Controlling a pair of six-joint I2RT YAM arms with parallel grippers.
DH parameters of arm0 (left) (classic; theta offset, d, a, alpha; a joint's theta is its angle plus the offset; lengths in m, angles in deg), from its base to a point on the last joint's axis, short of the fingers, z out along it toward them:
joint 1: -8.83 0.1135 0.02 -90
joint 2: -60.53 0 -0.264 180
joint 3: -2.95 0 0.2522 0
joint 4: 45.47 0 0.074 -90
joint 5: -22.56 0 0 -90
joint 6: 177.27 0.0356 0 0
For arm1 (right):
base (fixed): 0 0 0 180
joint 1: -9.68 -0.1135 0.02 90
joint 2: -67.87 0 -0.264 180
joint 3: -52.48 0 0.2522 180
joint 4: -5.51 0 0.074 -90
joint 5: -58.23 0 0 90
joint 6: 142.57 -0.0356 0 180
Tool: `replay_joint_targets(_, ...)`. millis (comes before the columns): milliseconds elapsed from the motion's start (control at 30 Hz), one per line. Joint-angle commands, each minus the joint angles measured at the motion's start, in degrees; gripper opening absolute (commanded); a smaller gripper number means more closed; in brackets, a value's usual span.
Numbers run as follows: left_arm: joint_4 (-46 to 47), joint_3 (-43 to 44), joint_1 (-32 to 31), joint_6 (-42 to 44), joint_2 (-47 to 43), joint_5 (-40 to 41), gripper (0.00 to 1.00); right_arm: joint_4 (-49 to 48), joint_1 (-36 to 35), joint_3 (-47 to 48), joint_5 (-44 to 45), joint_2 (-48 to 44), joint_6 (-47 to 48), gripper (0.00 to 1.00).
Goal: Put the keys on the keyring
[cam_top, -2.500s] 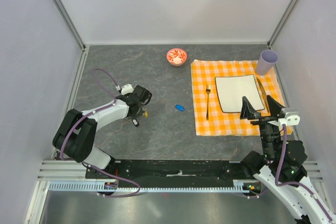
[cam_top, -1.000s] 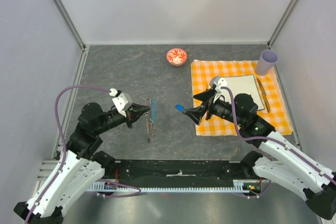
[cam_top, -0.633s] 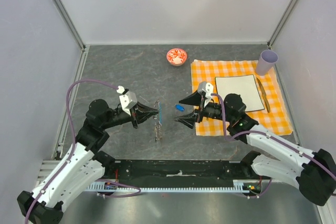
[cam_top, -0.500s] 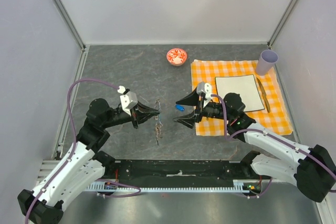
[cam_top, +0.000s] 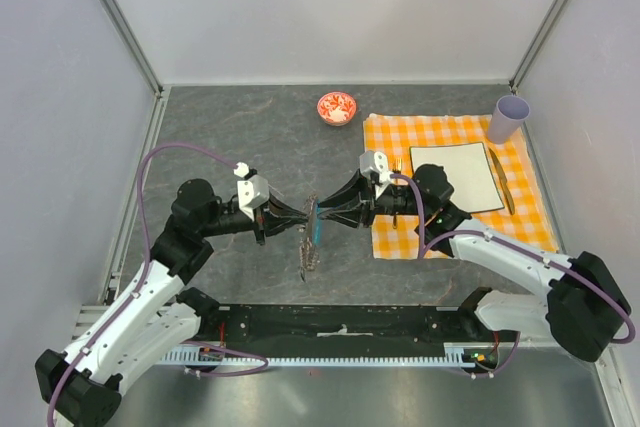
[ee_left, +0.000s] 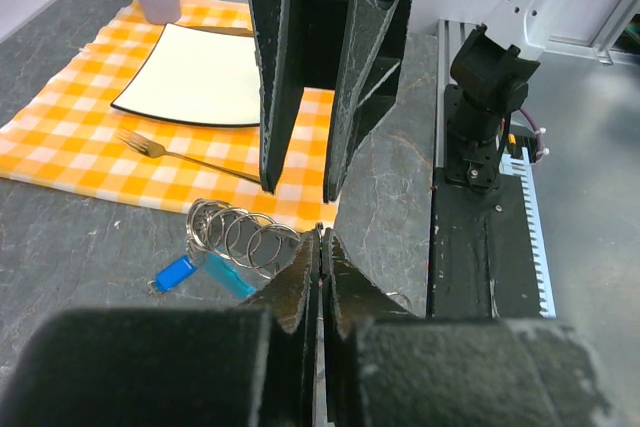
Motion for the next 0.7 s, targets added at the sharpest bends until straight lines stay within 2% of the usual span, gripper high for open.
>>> replay_joint_targets(0,4.37,1.89,0.14,0.68,-0.56,-1.71,0.02,-3.26,-1.48,3.39,-3.62,2.45,1.06,0.32)
replay_joint_targets(67,4.55,1.80,0.14,0.68,-0.65,-1.44,0.02,-3.18,-1.83,4.36,-4.24,3.59,1.15,0.27)
replay_joint_targets(333,5.52,1.36,0.14,-0.03,-0.65,-1.26,0.02,-3.18,-3.77,5.86,-6.09,6.50,1.33,0.25)
replay_joint_targets(500,5.52,1.27,0.14,-0.03,-0.83,-1.88,0.02,-3.09,-3.94,6.03,-5.83,6.94,1.50,0.13)
replay_joint_targets(567,5.34,1.19,0.14,0.23,-1.00,-1.88,0.02,-2.57,-3.94,5.95,-5.74,6.94,1.85,0.00)
replay_joint_targets(667,2.36,1.97,0.23,2.59,-1.35,-1.44,0.02,-1.69,-4.03,6.03,-6.09,6.76,2.20,0.00)
